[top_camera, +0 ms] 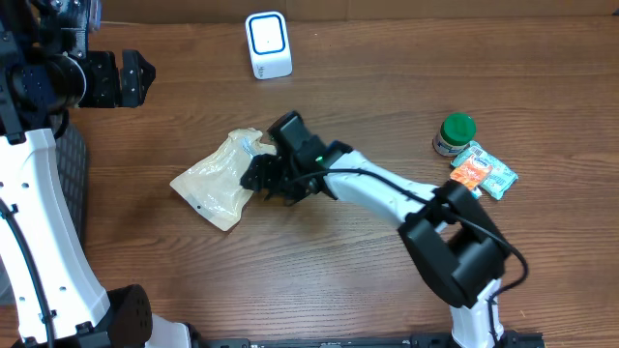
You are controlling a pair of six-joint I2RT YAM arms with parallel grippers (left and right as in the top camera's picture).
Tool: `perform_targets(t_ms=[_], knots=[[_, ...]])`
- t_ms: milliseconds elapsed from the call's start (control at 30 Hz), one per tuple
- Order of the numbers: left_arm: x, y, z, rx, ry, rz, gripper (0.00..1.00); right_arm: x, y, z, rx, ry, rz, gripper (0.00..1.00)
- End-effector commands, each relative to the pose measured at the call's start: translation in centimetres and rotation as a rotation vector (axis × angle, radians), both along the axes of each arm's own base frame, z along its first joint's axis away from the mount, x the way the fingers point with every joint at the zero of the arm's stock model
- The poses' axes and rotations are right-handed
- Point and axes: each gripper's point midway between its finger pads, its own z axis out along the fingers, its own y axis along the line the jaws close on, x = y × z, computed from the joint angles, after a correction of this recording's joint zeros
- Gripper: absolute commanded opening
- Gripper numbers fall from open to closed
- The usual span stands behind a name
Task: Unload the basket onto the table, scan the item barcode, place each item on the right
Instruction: 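Move the right gripper to the clear pouch and grasp it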
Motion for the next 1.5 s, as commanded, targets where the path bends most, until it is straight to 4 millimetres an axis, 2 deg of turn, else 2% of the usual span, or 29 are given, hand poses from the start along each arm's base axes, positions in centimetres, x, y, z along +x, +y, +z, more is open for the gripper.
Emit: perform_targets(t_ms=[0,167,333,600,667,700,733,767,900,967,1100,1233,1367,1467], knots=[[0.0,-0.1,0.2,0.002,-0.007,-0.014,1.00,-0.6,1.3,-2.0,-0.008,0.005,0.001,0.70],[-0.1,-0.1,0.2,0.002,-0.007,-0.014,1.00,-0.3,2.3,-3.4,-0.033,-0.057,-0.008,0.73],[0.0,-0.1,0.2,0.002,-0.008,-0.014,1.00,0.9,2.7,-4.3,-0.060,-0.137,-0.047,0.75],[0.0,-0.1,0.2,0.002,-0.007,-0.014,0.99,1.4,3.2,-9.7,-0.070,-0.110,-0.116,0.73],[0.0,-0.1,0.2,0.002,-0.008,-0.014,1.00,1.4,3.2,-10.6,-0.072,-0.093,-0.134,0.66],[0.0,-0.1,0.2,0.002,-0.008,-0.014,0.99,1.3,3.1,-10.9,-0.074,-0.087,-0.134,0.60],[0.0,-0.1,0.2,0.002,-0.007,-0.014,1.00,1.3,3.1,-11.0,-0.076,-0.084,-0.133,0.49],[0.0,-0.1,0.2,0.002,-0.007,-0.014,1.00,1.3,3.1,-11.0,-0.075,-0.085,-0.134,0.31],[0.0,-0.1,0.2,0.002,-0.008,-0.014,1.00,1.4,3.2,-10.8,-0.066,-0.081,-0.130,0.09],[0.0,-0.1,0.2,0.002,-0.007,-0.014,0.99,1.3,3.3,-10.5,-0.034,-0.052,-0.110,0.04],[0.0,-0.1,0.2,0.002,-0.007,-0.014,1.00,1.8,3.5,-9.0,0.061,0.017,-0.067,0.04],[0.0,-0.1,0.2,0.002,-0.007,-0.014,1.00,2.7,3.2,-6.0,0.143,0.021,0.039,0.04],[0.0,-0.1,0.2,0.002,-0.007,-0.014,1.00,4.2,0.0,-2.8,0.036,-0.052,0.073,0.04],[0.0,-0.1,0.2,0.002,-0.008,-0.014,1.00,5.1,-3.0,-0.1,-0.123,-0.165,0.080,0.04]])
